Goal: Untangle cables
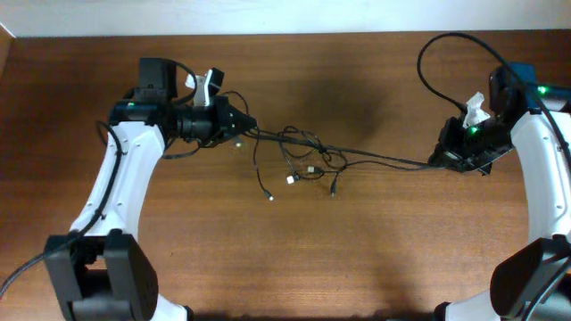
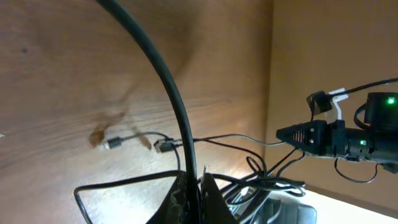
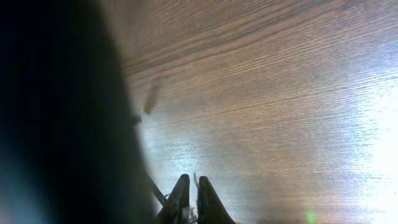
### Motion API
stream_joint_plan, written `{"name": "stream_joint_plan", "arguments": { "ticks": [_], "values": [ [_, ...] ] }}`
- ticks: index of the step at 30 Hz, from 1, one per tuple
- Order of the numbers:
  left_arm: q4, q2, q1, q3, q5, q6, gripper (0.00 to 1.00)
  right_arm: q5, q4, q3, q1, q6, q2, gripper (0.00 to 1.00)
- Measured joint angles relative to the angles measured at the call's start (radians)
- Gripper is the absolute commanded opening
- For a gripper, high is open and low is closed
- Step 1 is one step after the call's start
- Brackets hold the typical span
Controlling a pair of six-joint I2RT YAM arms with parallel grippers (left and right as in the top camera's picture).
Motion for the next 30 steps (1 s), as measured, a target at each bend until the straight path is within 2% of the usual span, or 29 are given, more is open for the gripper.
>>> {"name": "stream_joint_plan", "arguments": {
  "ticks": [3, 6, 11, 12, 13, 14, 15, 16, 17, 18, 25, 28, 30],
  "values": [
    [-0.044, -0.003, 0.001, 0.0, -0.072, 0.005, 0.0, 0.028, 0.06, 0.0, 0.005, 0.054, 0.0, 0.04],
    [-0.08, -0.003, 0.001, 0.0, -0.148, 0.008, 0.0, -0.009, 0.198, -0.006, 0.008, 0.065, 0.0, 0.04],
    [-0.097, -0.003, 0.017, 0.0, -0.268, 0.042, 0.0, -0.309, 0.418, -0.014, 0.009, -0.085, 0.001, 0.04],
    [-0.097, -0.003, 0.024, 0.0, -0.287, 0.045, 0.0, -0.378, 0.441, -0.014, 0.009, -0.112, 0.001, 0.2],
    [-0.097, -0.004, 0.028, -0.001, -0.303, 0.047, 0.03, -0.423, 0.449, -0.014, 0.009, -0.134, 0.001, 0.48],
    [-0.096, -0.004, 0.028, -0.003, -0.33, 0.054, 0.1, -0.425, 0.452, -0.014, 0.008, -0.15, 0.001, 0.74],
    [-0.096, -0.005, 0.044, -0.012, -0.393, 0.061, 0.56, -0.418, 0.451, -0.013, -0.017, -0.164, 0.001, 0.88],
    [-0.097, -0.005, 0.081, -0.031, -0.462, 0.069, 0.82, -0.409, 0.445, -0.013, -0.045, -0.172, 0.001, 0.95],
    [-0.095, -0.005, 0.1, -0.044, -0.502, 0.08, 0.96, -0.402, 0.439, -0.013, -0.061, -0.183, 0.001, 0.96],
    [-0.094, -0.005, 0.104, -0.051, -0.528, 0.084, 0.99, -0.397, 0.419, -0.013, -0.063, -0.19, 0.001, 0.97],
    [-0.063, -0.005, -0.026, -0.053, -0.575, 0.187, 0.99, -0.334, 0.208, -0.011, -0.06, -0.195, 0.001, 0.97],
    [-0.043, -0.005, -0.06, -0.052, -0.579, 0.182, 0.99, -0.262, 0.111, -0.011, -0.06, -0.195, 0.001, 0.97],
    [-0.068, -0.005, -0.062, -0.03, -0.587, 0.163, 0.95, -0.237, 0.071, -0.011, -0.057, -0.195, 0.001, 0.97]
  ]
}}
